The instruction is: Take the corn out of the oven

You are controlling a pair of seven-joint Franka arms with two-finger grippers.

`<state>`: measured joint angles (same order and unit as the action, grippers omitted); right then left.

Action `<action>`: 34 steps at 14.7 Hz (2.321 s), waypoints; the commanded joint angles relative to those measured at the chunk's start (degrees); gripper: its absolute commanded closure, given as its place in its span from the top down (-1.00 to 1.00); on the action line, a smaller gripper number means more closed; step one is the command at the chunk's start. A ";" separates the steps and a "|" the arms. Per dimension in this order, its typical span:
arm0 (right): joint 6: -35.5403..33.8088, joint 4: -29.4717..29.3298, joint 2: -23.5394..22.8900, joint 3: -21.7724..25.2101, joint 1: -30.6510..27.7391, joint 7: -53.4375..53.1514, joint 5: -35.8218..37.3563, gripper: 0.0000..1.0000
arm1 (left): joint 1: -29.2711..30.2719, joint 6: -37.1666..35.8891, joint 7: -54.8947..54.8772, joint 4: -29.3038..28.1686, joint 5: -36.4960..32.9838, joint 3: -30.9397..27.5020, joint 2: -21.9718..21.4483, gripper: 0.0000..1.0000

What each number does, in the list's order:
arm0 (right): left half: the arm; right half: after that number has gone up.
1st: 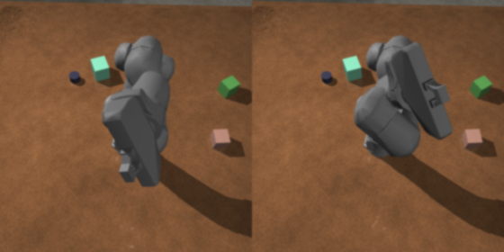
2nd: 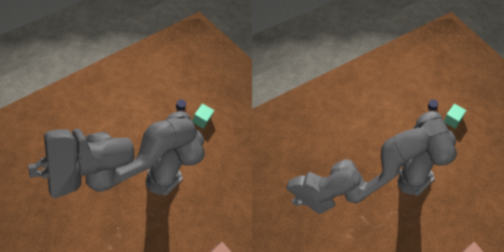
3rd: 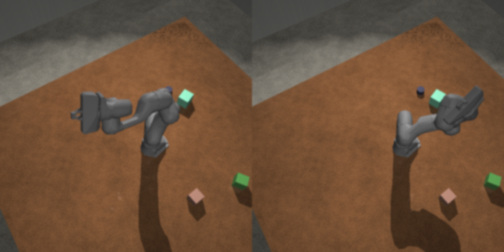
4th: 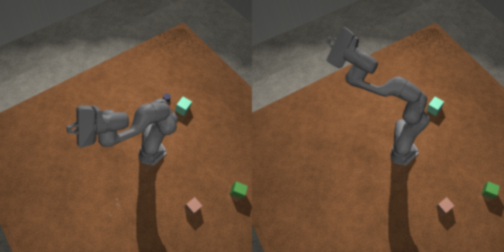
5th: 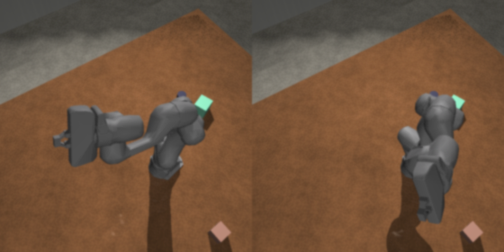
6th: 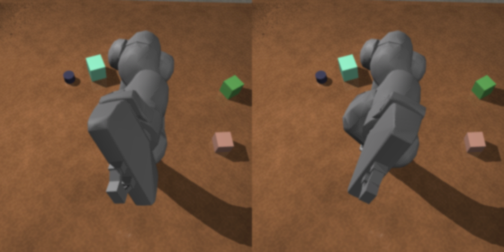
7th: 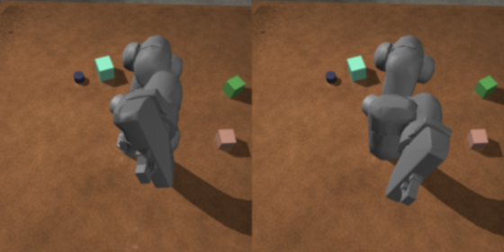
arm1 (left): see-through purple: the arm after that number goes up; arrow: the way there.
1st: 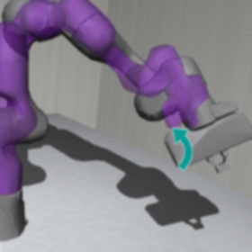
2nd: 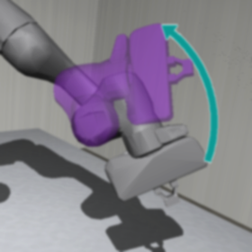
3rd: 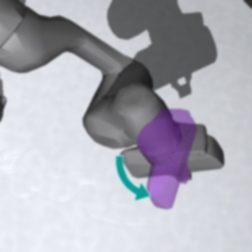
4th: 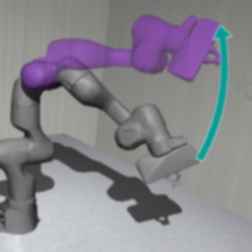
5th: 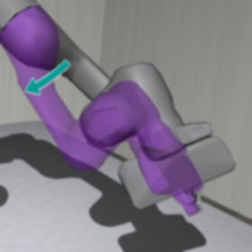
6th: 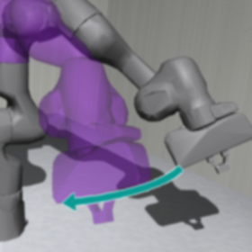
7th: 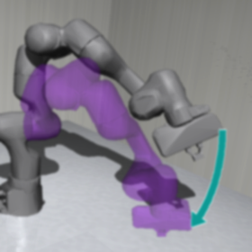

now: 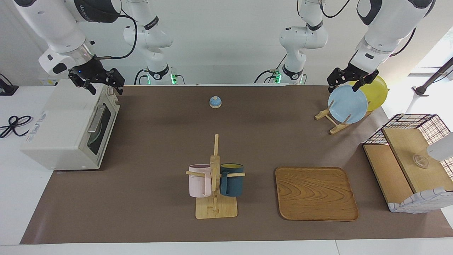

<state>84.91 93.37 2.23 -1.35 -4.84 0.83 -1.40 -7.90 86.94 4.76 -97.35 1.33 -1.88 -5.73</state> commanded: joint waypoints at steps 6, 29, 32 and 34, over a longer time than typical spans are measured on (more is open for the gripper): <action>1.49 -0.03 -0.21 -0.32 -0.34 -1.00 -0.01 1.00 | 0.08 -1.07 -0.10 0.85 -0.80 -0.05 0.10 1.00; 21.70 18.86 1.99 -0.14 -6.58 2.69 6.49 -1.00 | 0.08 -1.07 -0.10 0.94 -0.80 -0.05 0.19 1.00; 23.62 19.91 1.28 -0.14 -8.07 2.78 6.67 -1.00 | 0.08 -1.07 -0.10 0.85 -0.80 -0.05 0.19 1.00; 24.60 21.58 1.37 -0.14 -8.16 2.78 6.67 -1.00 | 0.08 -1.07 -0.10 0.85 -0.80 -0.05 0.19 1.00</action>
<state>107.33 112.34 2.90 -1.11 -12.06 2.69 4.55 -7.90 86.94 4.76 -97.35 1.33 -1.88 -5.73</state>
